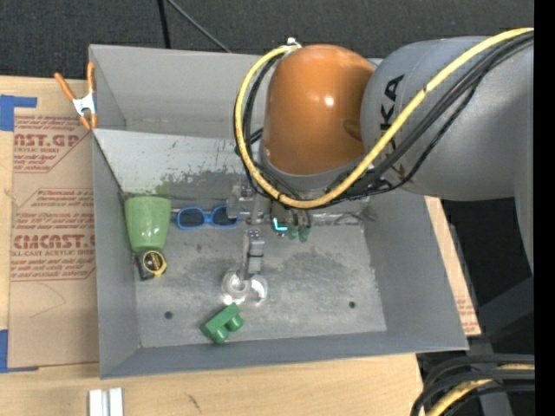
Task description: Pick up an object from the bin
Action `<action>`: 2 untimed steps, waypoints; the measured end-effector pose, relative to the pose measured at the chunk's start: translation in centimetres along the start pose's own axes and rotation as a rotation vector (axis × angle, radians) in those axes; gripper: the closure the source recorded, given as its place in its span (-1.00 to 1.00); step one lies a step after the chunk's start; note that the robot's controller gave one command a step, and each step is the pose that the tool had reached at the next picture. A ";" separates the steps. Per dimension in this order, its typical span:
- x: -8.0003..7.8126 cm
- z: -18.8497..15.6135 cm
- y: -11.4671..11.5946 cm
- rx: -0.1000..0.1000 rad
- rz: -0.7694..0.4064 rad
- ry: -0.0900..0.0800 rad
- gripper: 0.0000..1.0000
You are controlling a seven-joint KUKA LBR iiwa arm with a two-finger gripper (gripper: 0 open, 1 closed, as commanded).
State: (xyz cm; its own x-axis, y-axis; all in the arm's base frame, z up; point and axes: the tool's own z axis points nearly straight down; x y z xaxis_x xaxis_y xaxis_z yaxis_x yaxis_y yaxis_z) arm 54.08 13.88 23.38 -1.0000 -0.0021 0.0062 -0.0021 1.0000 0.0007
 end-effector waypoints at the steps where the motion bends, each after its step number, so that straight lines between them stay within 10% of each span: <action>1: -0.6 0.7 -4.5 0.002 -0.206 -0.007 -1.00; 2: 0.9 15.6 -1.7 0.001 -0.708 -0.001 -1.00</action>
Offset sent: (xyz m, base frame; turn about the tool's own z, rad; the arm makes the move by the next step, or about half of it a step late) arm 0.0051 -0.0438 -0.0064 -0.2074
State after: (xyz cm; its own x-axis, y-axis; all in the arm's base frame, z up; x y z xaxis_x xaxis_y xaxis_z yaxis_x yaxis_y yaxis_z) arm 53.05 12.22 7.80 -0.7581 -0.6521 0.0032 -0.6521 0.7581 0.0033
